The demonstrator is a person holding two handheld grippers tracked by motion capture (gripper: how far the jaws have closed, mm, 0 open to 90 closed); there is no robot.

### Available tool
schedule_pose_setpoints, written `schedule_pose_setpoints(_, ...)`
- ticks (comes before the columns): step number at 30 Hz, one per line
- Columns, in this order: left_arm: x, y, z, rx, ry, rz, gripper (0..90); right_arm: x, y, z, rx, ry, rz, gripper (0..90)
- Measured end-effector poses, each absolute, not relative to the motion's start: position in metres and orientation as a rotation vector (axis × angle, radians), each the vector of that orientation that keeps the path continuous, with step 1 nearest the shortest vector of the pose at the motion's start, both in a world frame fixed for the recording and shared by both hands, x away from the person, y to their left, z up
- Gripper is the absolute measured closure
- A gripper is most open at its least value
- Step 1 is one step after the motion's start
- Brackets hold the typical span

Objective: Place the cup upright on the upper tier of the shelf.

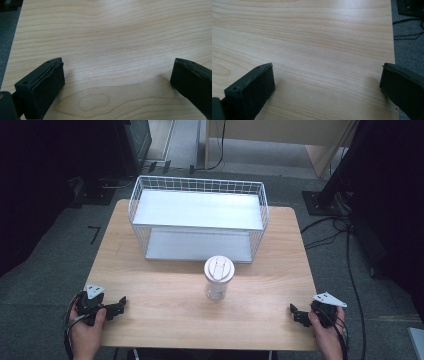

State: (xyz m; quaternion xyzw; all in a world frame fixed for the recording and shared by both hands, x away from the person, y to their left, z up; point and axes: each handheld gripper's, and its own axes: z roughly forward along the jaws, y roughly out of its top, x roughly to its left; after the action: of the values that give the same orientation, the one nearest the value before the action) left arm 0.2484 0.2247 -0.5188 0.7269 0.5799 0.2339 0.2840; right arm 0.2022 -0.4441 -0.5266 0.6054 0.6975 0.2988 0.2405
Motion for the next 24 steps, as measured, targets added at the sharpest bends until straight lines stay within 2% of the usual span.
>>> schedule_pose_setpoints(9, 0.248, 0.225, -0.519, 1.945, 1.552, 0.626, 0.0, 0.201, -0.433, -0.524, 1.648, 1.882, 0.813, 0.0)
schedule_pose_setpoints(24, 0.249, 0.224, -0.519, 1.942, 1.555, 0.628, 0.0, 0.209, -0.379, -0.494, 1.503, 1.957, 0.954, 0.0)
